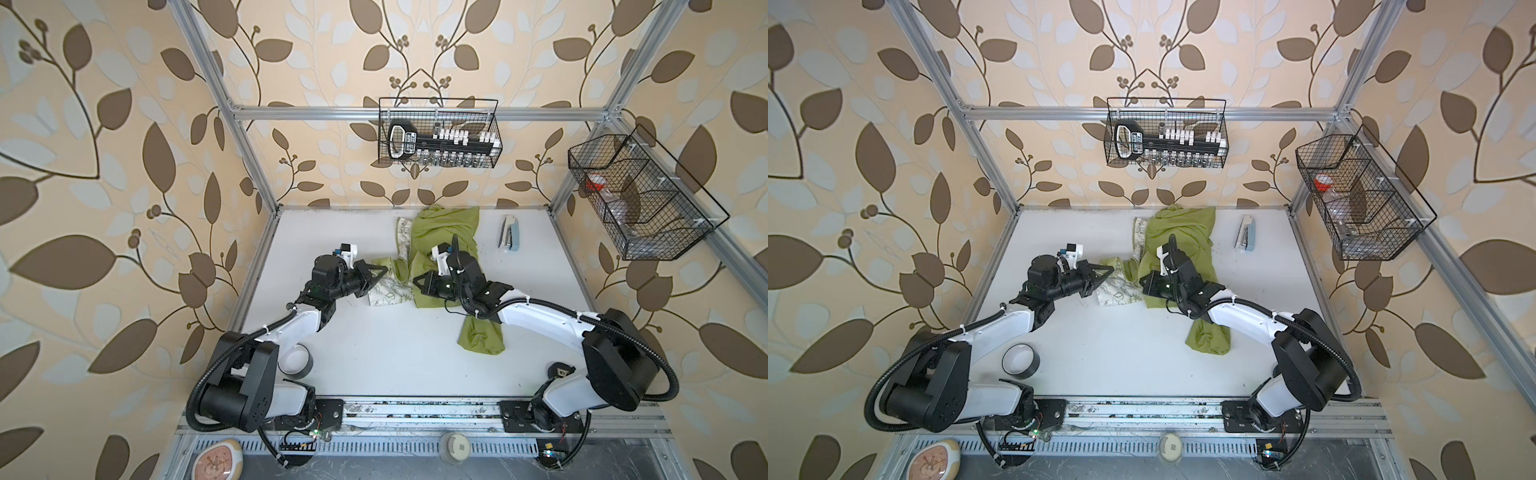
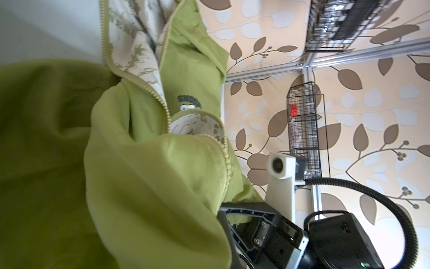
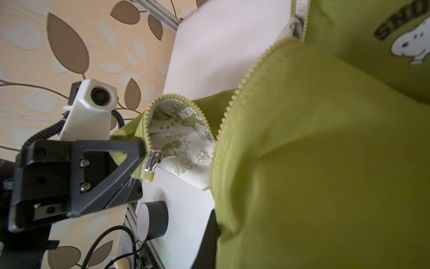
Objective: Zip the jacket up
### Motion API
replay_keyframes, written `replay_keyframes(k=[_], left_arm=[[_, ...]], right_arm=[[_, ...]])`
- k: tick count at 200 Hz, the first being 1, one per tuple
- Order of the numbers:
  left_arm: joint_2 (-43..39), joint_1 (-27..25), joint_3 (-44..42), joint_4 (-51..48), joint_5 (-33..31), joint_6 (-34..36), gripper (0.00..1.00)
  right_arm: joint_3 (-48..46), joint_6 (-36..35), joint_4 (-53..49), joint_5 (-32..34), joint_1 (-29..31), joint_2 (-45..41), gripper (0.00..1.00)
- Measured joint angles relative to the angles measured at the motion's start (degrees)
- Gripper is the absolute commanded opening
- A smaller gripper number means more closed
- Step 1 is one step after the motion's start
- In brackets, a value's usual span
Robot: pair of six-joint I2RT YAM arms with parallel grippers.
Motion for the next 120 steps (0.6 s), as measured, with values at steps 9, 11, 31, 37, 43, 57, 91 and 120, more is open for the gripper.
replay_keyframes(k=[9, 11, 31, 37, 43, 57, 91, 120], left_arm=[[-1.92, -0.46, 0.00, -0.61, -0.42, 0.35, 0.00], [-2.32, -0.59, 0.00, -0.70, -0.57, 0.44, 0.00], [-5.88, -1.55, 0.00, -1.33, -1.33, 1.75, 0.00], [-6.86, -1.90, 0.00, -1.49, -1.75, 2.10, 0.00], [-7.63, -2.01, 0.00, -1.49, -2.08, 2.38, 0.00], [-8.90, -2.34, -0.13, -1.25, -2.45, 2.80, 0.00], [-9.79, -2.58, -1.60, 0.81, -3.58, 2.75, 0.00], [-9.07, -2.58, -2.16, 4.17, -3.28, 1.07, 0.00]], right_arm=[[0.07, 0.44, 0.92, 0.00, -0.39, 0.00, 0.00], [0.07, 0.55, 1.09, 0.00, -0.46, 0.00, 0.00], [0.04, 2.75, 4.42, 0.00, -1.11, -0.02, 0.00], [0.04, 3.56, 5.77, 0.04, -1.20, -0.04, 0.00], [0.04, 4.48, 7.30, 0.07, -1.20, -0.07, 0.00], [0.04, 6.51, 10.78, 0.04, -1.09, -0.11, 0.00], [0.04, 10.47, 18.10, 0.35, -0.22, -0.13, 0.00], [-0.83, 11.93, 21.99, 1.14, 1.53, -1.40, 0.00]])
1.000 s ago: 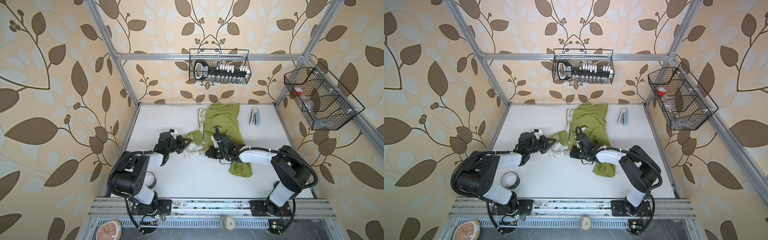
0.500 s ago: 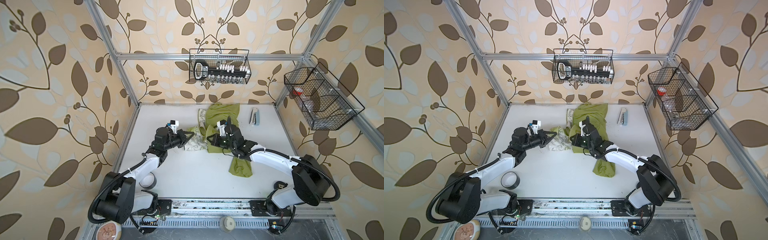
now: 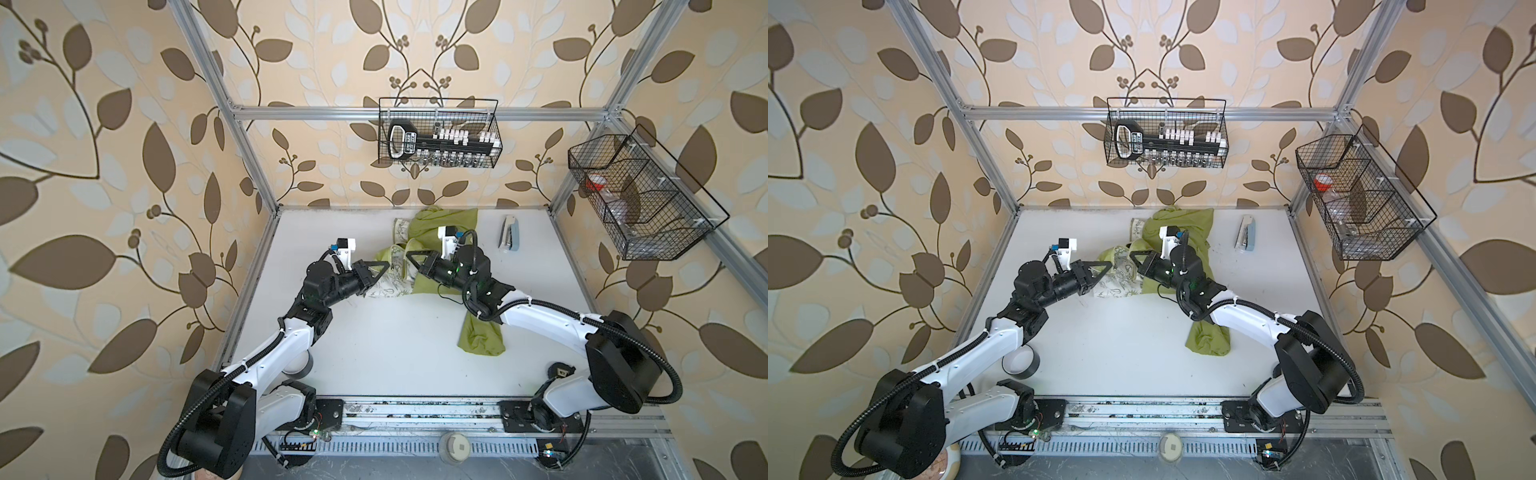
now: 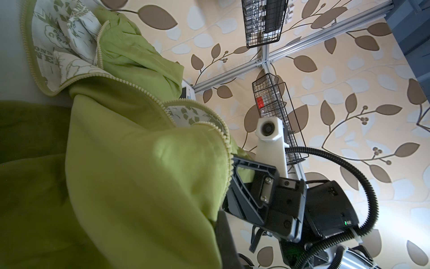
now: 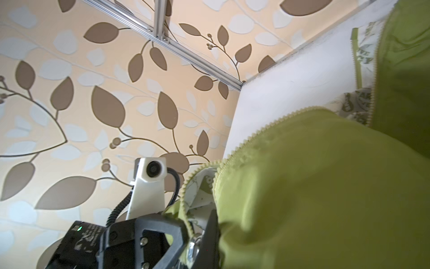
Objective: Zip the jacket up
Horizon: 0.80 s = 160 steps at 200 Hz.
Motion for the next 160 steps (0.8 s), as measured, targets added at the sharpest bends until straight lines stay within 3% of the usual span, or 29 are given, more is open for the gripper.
replay_keyframes(k=[59, 160], left_arm=[[7.13, 0.00, 1.31, 11.43, 5.07, -7.69, 0.00], [7.32, -0.39, 5.73, 16.98, 10.54, -12.39, 0.00]], right_arm=[[-1.75, 0.20, 2.58, 0.15, 0.87, -2.05, 0.00], [-3.82, 2.91, 6.23, 0.17, 0.33, -6.97, 0.00]])
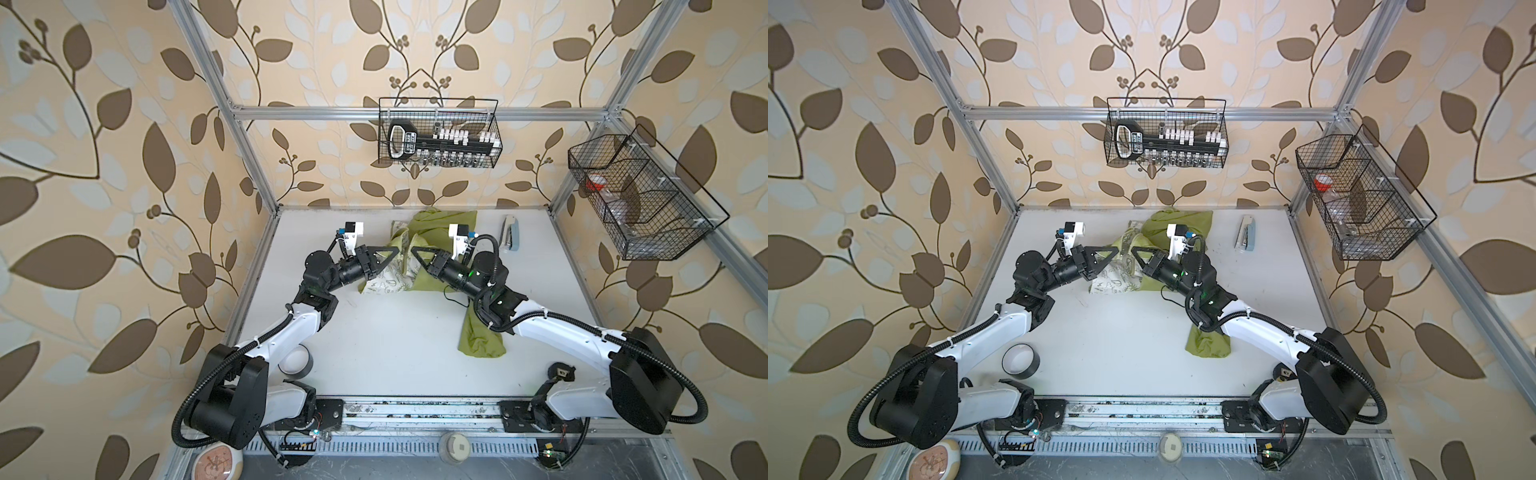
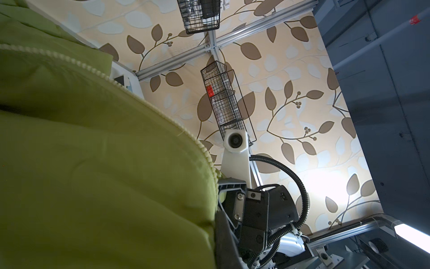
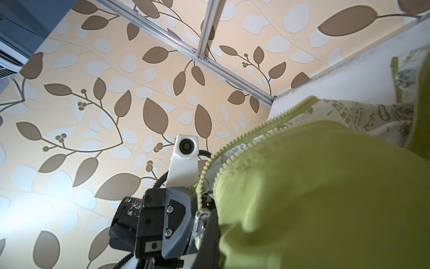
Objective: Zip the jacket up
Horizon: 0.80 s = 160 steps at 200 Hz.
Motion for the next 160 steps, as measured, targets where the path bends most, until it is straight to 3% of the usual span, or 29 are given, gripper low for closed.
replay_keyframes(k=[160], left_arm=[[3.87, -0.26, 1.70, 9.57, 3.63, -9.62, 0.00]], right_arm=[[-0.07, 3.54, 4.94, -0.02, -0.09, -0.22, 0.00]])
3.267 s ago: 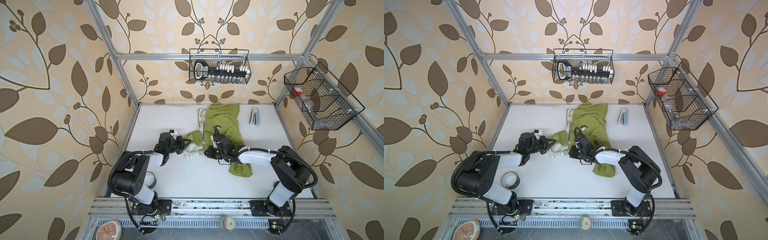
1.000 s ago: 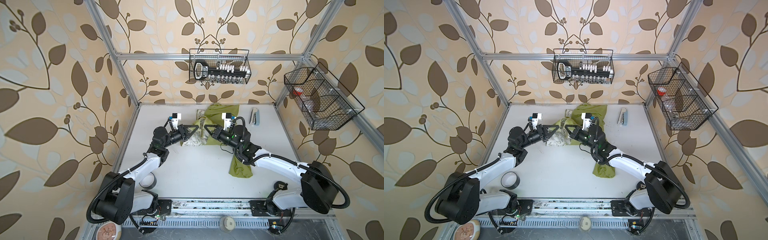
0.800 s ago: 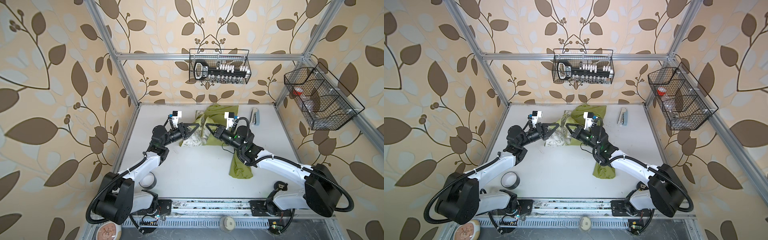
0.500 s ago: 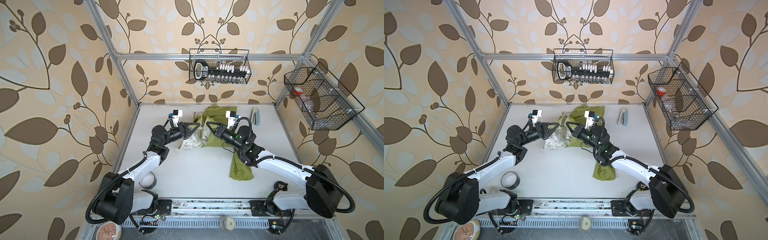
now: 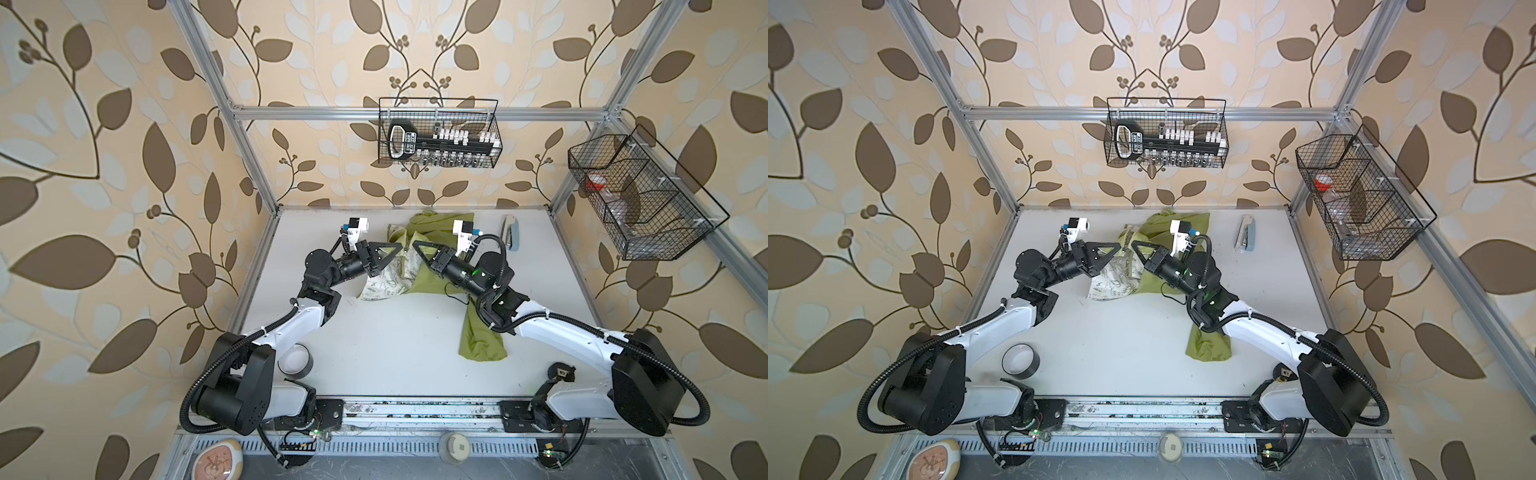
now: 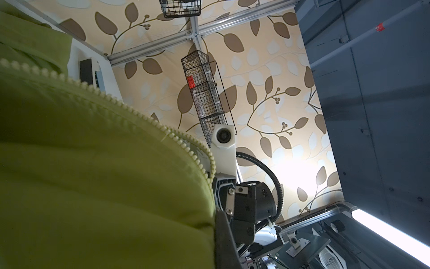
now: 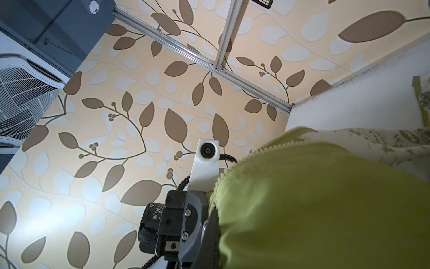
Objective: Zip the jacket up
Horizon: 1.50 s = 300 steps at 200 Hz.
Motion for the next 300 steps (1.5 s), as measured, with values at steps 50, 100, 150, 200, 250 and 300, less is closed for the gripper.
replay_keyframes(k=[50, 100, 150, 200, 250, 300], left_arm=[[0.00, -0.52, 0.04, 0.20, 0.24, -0.22, 0.00], [0.00, -0.87, 0.04, 0.00, 0.20, -0.13, 0.00], [0.00, -0.87, 0.09, -0.24, 0.20, -0.13, 0.00], [0.15, -0.90, 0.55, 0.61, 0.20, -1.53, 0.00], [2.27, -0.90, 3.50, 2.58, 0.94, -5.33, 0.00], [2.60, -0.90, 4.07, 3.19, 3.61, -8.15, 0.00]], right_arm=[[0.02, 0.57, 0.68, 0.00, 0.00, 0.00, 0.00], [0.02, 0.87, 0.79, -0.04, 0.00, 0.02, 0.00], [-0.28, 1.07, 0.87, -0.04, 0.00, 0.00, 0.00], [-3.80, 1.88, 1.07, 0.02, -0.39, -2.03, 0.00], [-3.80, 3.32, 3.13, 0.04, -0.48, -3.06, 0.00], [-3.85, 4.28, 5.73, 0.26, -0.48, -3.06, 0.00]])
